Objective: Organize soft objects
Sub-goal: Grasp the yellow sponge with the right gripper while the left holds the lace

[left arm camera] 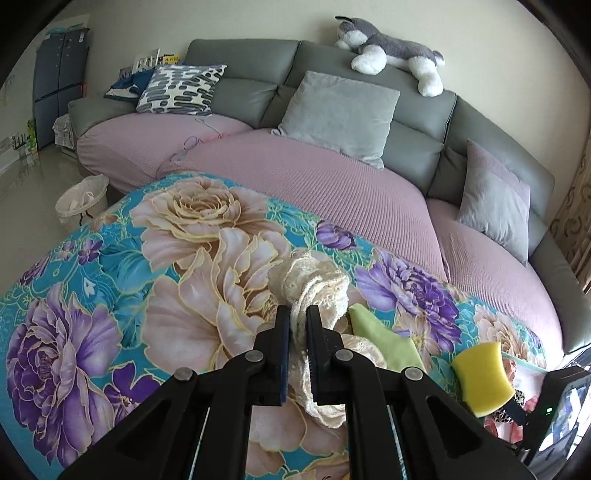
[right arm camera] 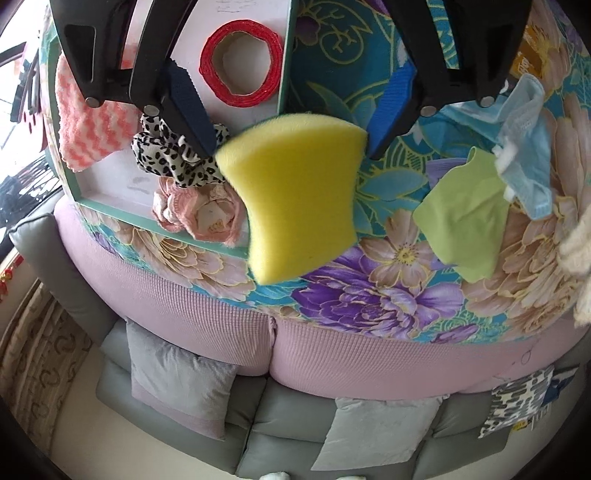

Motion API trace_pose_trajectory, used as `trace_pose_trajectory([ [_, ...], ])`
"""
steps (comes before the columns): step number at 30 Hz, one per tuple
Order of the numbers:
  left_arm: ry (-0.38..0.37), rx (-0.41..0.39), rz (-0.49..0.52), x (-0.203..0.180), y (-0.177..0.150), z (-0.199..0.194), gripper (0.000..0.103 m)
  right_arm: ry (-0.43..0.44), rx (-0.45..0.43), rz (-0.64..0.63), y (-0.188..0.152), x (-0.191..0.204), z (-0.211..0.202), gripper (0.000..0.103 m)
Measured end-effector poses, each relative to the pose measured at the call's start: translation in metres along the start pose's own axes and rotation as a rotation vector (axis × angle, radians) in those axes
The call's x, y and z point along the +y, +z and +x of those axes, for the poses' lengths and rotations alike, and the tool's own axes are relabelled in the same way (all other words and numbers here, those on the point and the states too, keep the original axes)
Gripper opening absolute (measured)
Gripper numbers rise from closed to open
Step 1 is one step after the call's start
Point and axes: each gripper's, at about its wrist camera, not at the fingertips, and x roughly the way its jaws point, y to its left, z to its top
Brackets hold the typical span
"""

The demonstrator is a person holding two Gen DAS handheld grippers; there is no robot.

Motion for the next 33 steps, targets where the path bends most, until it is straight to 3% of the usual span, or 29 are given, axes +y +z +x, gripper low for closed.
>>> trace_pose_trajectory([
  [8, 0.0, 0.013, 0.007, -0.002, -0.002, 0.003, 0.009, 0.061, 0.011, 0.028, -0.001, -0.005, 0.0, 0.054],
  [14, -0.004, 0.025, 0.007, -0.002, -0.003, 0.006, 0.009, 0.088, 0.011, 0.047, -0.001, -0.01, -0.004, 0.054],
  [18, -0.006, 0.031, 0.006, -0.002, -0.004, 0.007, 0.009, 0.109, 0.004, 0.06, -0.001, -0.013, -0.009, 0.046],
  [27, -0.019, 0.049, 0.011, -0.004, -0.006, 0.011, 0.009, 0.07, 0.023, 0.024, -0.005, -0.015, -0.013, 0.048],
  [29, -0.025, 0.054, 0.008, -0.003, -0.006, 0.012, 0.009, 0.048, 0.023, 0.007, -0.005, -0.016, -0.016, 0.057],
  [33, -0.036, 0.065, -0.001, -0.002, -0.008, 0.015, 0.009, 0.022, 0.009, -0.02, -0.003, -0.017, -0.022, 0.063],
])
